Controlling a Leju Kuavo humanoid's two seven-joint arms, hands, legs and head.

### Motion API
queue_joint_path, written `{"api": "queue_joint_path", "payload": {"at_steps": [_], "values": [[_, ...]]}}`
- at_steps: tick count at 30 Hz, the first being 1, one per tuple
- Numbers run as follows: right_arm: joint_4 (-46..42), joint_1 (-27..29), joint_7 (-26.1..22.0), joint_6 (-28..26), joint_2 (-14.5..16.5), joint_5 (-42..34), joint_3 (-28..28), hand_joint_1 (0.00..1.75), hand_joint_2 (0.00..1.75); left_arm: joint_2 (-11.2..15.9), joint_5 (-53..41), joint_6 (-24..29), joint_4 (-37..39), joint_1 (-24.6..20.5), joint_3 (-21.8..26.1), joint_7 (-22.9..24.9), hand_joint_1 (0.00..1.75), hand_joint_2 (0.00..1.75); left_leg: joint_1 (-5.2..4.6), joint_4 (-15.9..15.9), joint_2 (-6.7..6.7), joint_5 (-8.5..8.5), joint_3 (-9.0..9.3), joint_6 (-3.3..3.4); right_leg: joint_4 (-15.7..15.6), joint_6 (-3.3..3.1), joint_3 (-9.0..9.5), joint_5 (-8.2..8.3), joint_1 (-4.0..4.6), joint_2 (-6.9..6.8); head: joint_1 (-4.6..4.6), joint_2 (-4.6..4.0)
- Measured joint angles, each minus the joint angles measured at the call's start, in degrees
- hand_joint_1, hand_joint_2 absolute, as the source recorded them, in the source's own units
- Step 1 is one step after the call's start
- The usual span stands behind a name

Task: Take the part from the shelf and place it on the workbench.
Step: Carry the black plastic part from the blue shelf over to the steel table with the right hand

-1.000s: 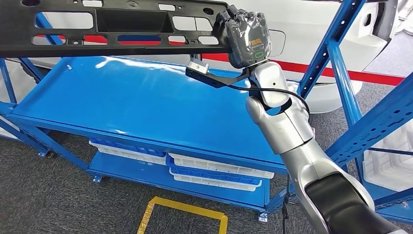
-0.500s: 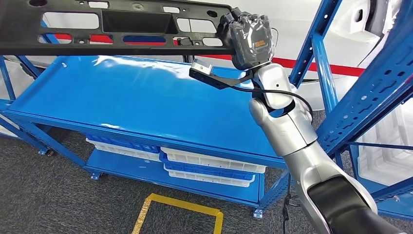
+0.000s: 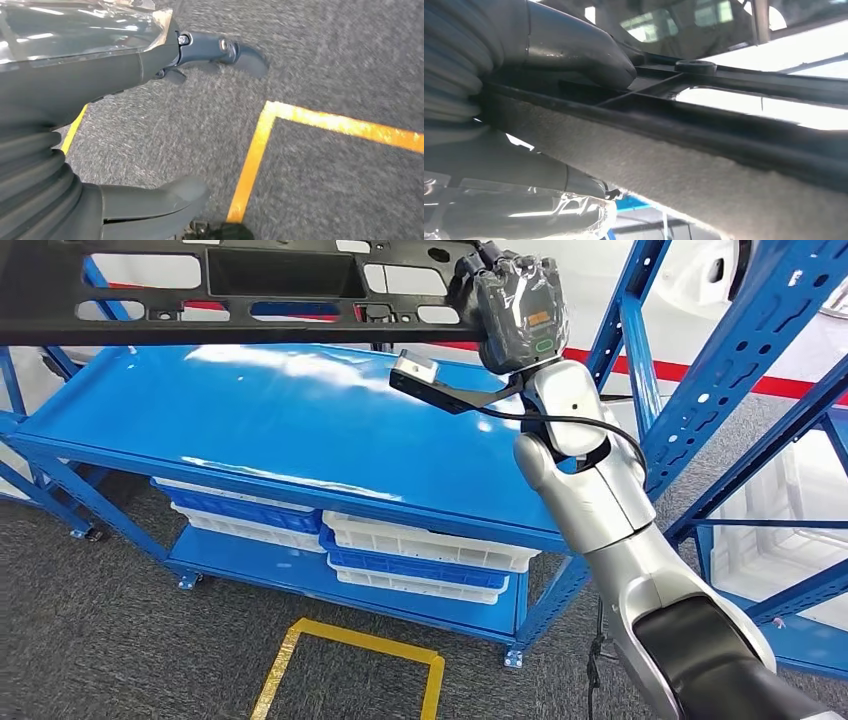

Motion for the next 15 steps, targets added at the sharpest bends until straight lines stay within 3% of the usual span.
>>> {"api": "queue_joint_path", "payload": {"at_steps": [2, 3, 6, 7, 8, 9, 11, 13, 15], "values": [[0.0, 0.0, 0.0, 0.0, -0.2, 0.0, 0.0, 1.75, 1.75, 0.0, 0.0, 0.0, 0.0, 0.1, 0.0, 0.0, 0.00, 1.75, -0.08, -0.7, 0.04, 1.44, -0.43, 0.62, 0.1, 0.60, -0.49, -0.01, -0.15, -0.09, 0.01, 0.00], [0.0, 0.0, -0.1, 0.0, -0.4, 0.0, 0.0, 1.75, 1.75, 0.0, 0.0, 0.0, 0.0, 0.1, 0.0, 0.0, 0.00, 1.75, -0.03, -1.2, 0.11, 2.31, -0.84, 1.04, 1.2, 0.45, -1.11, -1.24, -0.12, -0.07, 0.01, 0.00], [0.0, 0.0, -0.1, 0.1, -0.8, 0.0, 0.0, 1.75, 1.75, 0.0, 0.0, -0.1, 0.0, 0.0, 0.0, -0.1, 0.00, 1.75, -0.04, -1.6, 0.25, 4.53, -3.04, 1.76, 10.6, -0.58, -3.90, -8.37, -0.01, 0.02, 0.07, 0.00], [0.0, 0.1, -0.1, 0.1, -0.9, 0.0, 0.0, 1.75, 1.75, -0.1, 0.0, -0.1, 0.0, 0.0, 0.0, -0.2, 0.00, 1.75, -0.05, -1.5, 0.25, 5.16, -3.89, 1.77, 13.8, -0.51, -4.37, -9.89, 0.01, 0.03, 0.08, 0.00], [0.0, 0.2, -0.1, 0.1, -0.9, 0.0, 0.0, 1.75, 1.75, -0.1, -0.1, -0.1, 0.0, 0.0, 0.0, -0.2, 0.00, 1.75, -0.07, -1.5, 0.26, 5.82, -4.76, 1.74, 15.6, -0.16, -4.04, -10.38, 0.02, 0.03, 0.07, 0.00], [0.0, 0.2, -0.1, 0.1, -1.0, 0.0, 0.0, 1.75, 1.75, -0.2, -0.1, -0.1, 0.0, 0.0, 0.0, -0.3, 0.00, 1.75, -0.08, -1.5, 0.25, 6.46, -5.60, 1.66, 15.5, 0.31, -2.73, -9.97, 0.04, 0.03, 0.08, 0.00], [-0.2, 0.3, -0.1, 0.1, -1.1, 0.0, 0.0, 1.75, 1.75, -0.2, -0.1, -0.1, 0.0, 0.0, 0.0, -0.4, 0.00, 1.75, -0.10, -1.4, 0.23, 7.70, -7.05, 1.40, 9.6, 0.91, 2.73, -8.29, 0.11, 0.02, 0.07, 0.00], [-0.7, 0.3, -0.1, 0.1, -1.1, 0.0, -0.1, 1.75, 1.75, -0.3, -0.1, -0.2, 0.0, 0.0, 0.0, -0.5, 0.00, 1.75, -0.23, -1.5, 0.21, 8.86, -7.94, 0.88, 1.4, 0.43, 8.64, -8.62, 0.50, -0.02, 0.05, 0.00], [-1.1, 0.3, 0.0, 0.1, -1.2, 0.0, -0.1, 1.75, 1.75, -0.3, -0.2, -0.2, 0.0, 0.0, 0.0, -0.6, 0.00, 1.75, -0.28, -1.7, 0.27, 9.95, -8.14, 0.25, -2.2, -0.30, 10.46, -9.39, 0.92, 0.03, 0.03, 0.00]]}}
